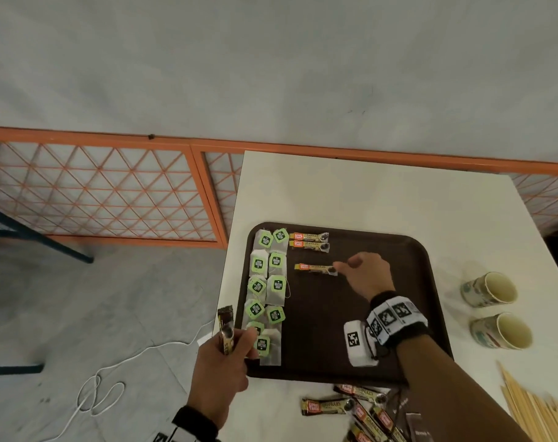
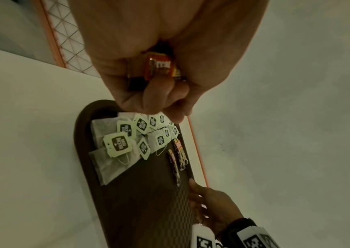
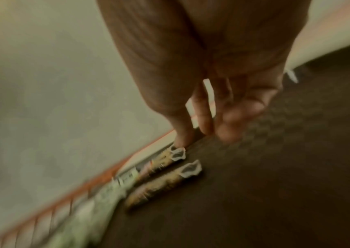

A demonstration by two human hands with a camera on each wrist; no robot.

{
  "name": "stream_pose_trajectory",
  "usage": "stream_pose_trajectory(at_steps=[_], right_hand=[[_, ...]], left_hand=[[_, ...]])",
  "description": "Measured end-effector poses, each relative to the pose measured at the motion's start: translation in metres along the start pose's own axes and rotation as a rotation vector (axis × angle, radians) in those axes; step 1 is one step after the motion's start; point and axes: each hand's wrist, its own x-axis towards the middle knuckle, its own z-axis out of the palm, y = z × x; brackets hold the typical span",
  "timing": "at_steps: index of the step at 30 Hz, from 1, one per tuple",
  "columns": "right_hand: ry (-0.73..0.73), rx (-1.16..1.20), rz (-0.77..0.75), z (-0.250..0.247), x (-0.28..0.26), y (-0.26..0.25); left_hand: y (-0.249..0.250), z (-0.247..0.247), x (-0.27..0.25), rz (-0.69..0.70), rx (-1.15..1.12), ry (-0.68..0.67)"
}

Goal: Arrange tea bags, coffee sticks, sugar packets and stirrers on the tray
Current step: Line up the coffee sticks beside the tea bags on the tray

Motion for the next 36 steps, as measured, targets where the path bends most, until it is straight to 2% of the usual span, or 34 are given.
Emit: stream_pose_trajectory(at_steps=[2, 5, 8, 14, 20, 24, 27, 28, 31, 33, 36], right_hand=[[0.087, -0.158, -0.133, 0.001, 0.000, -0.001], [0.007, -0.241, -0.385, 0.016, -0.003, -0.009], [-0.060, -0.289, -0.516, 0.037, 0.001, -0.017], [0.031, -0.254, -0.550, 0.050, 0.017, -0.032], [0.010, -0.259, -0.569, 0.052, 0.023, -0.039], [0.023, -0.200, -0.533, 0.040, 0.014, -0.038], [0.060, -0.051, -0.605, 0.019, -0.024, -0.049], [-0.005, -0.022, -0.633, 0.010, -0.044, -0.055], [-0.361, 0.060, -0.721, -0.010, -0.099, -0.066], [-0.544, 0.151, -0.723, -0.017, -0.120, -0.063], [-0.608, 0.297, -0.671, -0.027, -0.127, -0.045]], left_hand=[[-0.003, -0.003, 0.003, -0.025, 0.016, -0.025], [-0.006, -0.001, 0.006, -0.077, 0.015, -0.061], [-0.007, -0.001, 0.007, -0.092, 0.020, -0.083], [-0.006, -0.015, 0.011, -0.077, 0.016, -0.068], [-0.002, -0.018, 0.011, -0.083, 0.006, -0.084], [0.006, -0.011, 0.006, -0.069, -0.003, -0.158], [0.011, -0.005, 0.001, -0.104, -0.078, -0.265], [0.013, -0.002, -0.002, -0.117, -0.108, -0.314], [0.015, 0.012, -0.010, -0.148, -0.125, -0.458], [0.015, 0.022, -0.017, -0.149, -0.081, -0.531], [0.011, 0.033, -0.027, -0.119, -0.025, -0.589]])
